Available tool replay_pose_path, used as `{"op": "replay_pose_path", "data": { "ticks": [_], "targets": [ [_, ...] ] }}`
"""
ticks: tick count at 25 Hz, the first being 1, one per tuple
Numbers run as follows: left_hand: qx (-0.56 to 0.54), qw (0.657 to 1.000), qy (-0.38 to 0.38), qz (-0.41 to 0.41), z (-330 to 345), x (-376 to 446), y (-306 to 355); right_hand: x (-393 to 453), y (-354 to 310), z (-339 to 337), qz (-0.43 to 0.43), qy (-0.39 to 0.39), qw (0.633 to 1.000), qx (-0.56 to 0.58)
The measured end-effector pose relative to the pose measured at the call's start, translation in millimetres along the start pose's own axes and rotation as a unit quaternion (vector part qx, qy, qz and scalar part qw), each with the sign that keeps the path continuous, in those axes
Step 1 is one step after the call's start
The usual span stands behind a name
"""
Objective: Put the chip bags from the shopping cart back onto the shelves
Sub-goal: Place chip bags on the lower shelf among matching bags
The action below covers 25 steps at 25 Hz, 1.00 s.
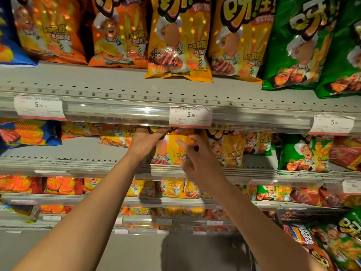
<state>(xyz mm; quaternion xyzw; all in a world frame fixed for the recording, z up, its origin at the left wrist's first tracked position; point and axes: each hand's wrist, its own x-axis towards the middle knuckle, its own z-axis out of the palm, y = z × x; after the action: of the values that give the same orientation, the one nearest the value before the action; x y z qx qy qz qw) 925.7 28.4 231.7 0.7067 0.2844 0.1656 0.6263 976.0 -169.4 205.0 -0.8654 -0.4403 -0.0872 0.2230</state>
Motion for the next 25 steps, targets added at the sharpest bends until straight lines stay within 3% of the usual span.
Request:
{"op": "replay_pose_path", "data": {
  "ticks": [5, 7, 9, 10, 12, 13, 16, 18, 22, 25],
  "targets": [
    [0.017, 1.000, 0.001, 0.010, -3, -2, 5, -7, 1, 0, 0.015, -0.029, 0.999, -0.014],
    [0.071, 0.992, 0.043, 0.098, -3, -13, -11, -15, 5, -6, 0.010, 0.051, 0.999, 0.017],
    [0.181, 0.942, 0.153, 0.239, 3, -35, -33, -23, 19, -14, 0.049, 0.175, 0.983, 0.017],
    [0.227, 0.906, 0.169, 0.315, 9, -45, -42, -26, 27, -19, 0.082, 0.215, 0.973, 0.007],
    [0.300, 0.854, 0.120, 0.408, 27, -55, -56, -28, 44, -25, 0.143, 0.231, 0.962, -0.025],
    [0.326, 0.846, 0.096, 0.410, 36, -57, -59, -28, 51, -25, 0.160, 0.213, 0.963, -0.037],
    [0.384, 0.855, 0.056, 0.345, 48, -58, -58, -24, 62, -23, 0.161, 0.107, 0.980, -0.042],
    [0.393, 0.856, 0.044, 0.334, 49, -58, -59, -23, 67, -24, 0.155, 0.076, 0.985, -0.030],
    [0.322, 0.873, 0.063, 0.360, 60, -67, -61, -40, 69, -32, 0.142, 0.120, 0.982, 0.041],
    [0.255, 0.878, 0.014, 0.404, 93, -86, -65, -82, 71, -33, 0.157, 0.135, 0.976, 0.063]
  ]
}}
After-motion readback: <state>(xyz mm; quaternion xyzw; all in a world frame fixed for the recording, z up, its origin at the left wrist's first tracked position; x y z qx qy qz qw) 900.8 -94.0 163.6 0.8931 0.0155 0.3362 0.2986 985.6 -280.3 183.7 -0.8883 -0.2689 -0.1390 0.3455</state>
